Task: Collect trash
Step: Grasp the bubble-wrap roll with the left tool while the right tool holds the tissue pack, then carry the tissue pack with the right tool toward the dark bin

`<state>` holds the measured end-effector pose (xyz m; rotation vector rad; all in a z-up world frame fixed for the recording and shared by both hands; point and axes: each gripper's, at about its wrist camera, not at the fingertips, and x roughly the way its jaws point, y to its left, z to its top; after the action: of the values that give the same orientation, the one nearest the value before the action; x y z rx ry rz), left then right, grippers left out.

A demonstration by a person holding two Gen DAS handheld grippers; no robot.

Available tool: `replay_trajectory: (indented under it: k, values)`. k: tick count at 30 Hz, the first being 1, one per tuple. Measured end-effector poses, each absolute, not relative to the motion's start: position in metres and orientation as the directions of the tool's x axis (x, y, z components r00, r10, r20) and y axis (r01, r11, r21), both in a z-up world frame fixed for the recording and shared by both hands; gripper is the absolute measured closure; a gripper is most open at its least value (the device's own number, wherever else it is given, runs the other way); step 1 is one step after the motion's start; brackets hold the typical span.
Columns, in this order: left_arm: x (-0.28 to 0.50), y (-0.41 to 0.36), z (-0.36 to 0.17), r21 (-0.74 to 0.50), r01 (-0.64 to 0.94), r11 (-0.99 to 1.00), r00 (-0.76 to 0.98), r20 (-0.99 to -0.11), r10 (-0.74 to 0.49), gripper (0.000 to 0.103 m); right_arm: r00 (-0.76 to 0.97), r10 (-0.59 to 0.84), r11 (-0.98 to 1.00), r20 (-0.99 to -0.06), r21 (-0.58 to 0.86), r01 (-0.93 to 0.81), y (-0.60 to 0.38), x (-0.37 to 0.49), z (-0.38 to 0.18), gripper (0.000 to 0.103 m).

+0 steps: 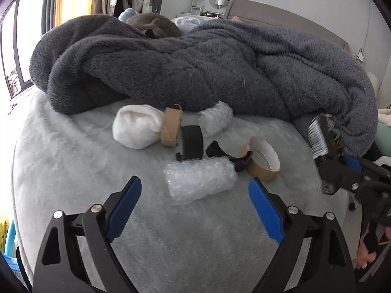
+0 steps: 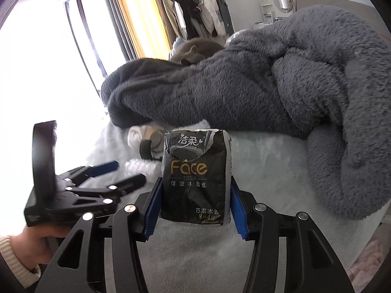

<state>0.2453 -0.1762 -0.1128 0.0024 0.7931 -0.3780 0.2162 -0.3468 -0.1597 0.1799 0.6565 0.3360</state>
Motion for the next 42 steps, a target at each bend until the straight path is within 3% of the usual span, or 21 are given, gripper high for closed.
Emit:
replay_trajectory:
  k: [7,11,23,42]
  values:
    - [0.253,-0.190,-0.122,-0.129,0.358,0.925,0.610,-0.718,-0.337,0.022,0.747,0.415,0.904,-0.519,0.332,-0.271,-0.361,0.212,-0.154,0.051]
    - [0.258,-0.191,-0.128,-0.142,0.353,0.925,0.588,-0.735,-0.337,0.038,0.746,0.419,0.901,-0.518,0.337,-0.272,-0.365,0.211,-0.153,0.051]
    - [0.250,-0.171,-0.115,-0.226,0.416,0.881,0.551,-0.708,-0.442,0.039,0.733,0.450,0.887,-0.509,0.348,-0.303,-0.346,0.215,-0.147,0.051]
    - [0.232,-0.076,-0.096,-0.234,0.379,0.895,0.574,-0.700,-0.426,0.042,0.690,0.540,0.840,-0.482,0.364,-0.403,-0.252,0.233,-0.126,0.051]
